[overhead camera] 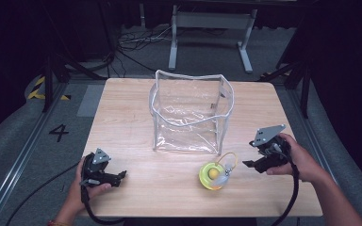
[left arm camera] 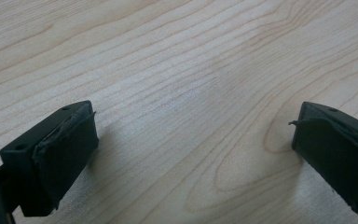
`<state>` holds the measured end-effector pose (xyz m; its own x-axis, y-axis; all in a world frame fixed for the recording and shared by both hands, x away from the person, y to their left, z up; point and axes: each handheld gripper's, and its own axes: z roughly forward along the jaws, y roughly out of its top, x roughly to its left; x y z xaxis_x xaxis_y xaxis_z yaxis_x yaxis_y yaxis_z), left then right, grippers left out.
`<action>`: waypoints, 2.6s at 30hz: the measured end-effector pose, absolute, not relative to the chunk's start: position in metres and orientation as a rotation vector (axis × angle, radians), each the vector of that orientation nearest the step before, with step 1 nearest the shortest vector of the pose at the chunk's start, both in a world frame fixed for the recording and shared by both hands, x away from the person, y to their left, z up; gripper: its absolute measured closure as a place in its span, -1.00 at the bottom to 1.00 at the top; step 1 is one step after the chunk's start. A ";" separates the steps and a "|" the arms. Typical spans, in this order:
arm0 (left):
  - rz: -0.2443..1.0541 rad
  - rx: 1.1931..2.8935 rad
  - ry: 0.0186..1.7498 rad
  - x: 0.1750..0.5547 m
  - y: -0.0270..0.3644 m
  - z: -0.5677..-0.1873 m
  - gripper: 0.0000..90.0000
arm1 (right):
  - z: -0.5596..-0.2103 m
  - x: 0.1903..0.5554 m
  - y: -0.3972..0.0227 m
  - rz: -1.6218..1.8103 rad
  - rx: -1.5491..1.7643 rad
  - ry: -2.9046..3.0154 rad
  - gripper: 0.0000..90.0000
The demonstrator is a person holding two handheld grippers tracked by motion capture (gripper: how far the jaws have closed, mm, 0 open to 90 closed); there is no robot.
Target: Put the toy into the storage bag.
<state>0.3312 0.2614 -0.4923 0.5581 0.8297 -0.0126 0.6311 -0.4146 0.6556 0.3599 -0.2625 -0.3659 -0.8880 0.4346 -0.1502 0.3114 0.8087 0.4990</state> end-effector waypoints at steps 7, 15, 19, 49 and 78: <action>0.420 2.180 1.167 0.331 0.261 -0.492 -0.99 | -0.349 0.362 -0.237 0.697 0.483 2.719 -0.27; 0.420 2.179 1.167 0.331 0.261 -0.492 -0.99 | -0.343 0.366 -0.214 0.680 0.417 2.725 -0.24; 0.420 2.177 1.169 0.331 0.261 -0.492 -0.99 | -0.345 0.366 -0.205 0.682 0.394 2.733 -0.15; 0.417 2.172 1.173 0.331 0.261 -0.493 -0.99 | -0.347 0.360 -0.194 0.668 0.306 2.858 0.12; 0.417 2.173 1.172 0.331 0.261 -0.493 -0.99 | -0.316 0.354 -0.204 0.600 0.323 2.886 0.97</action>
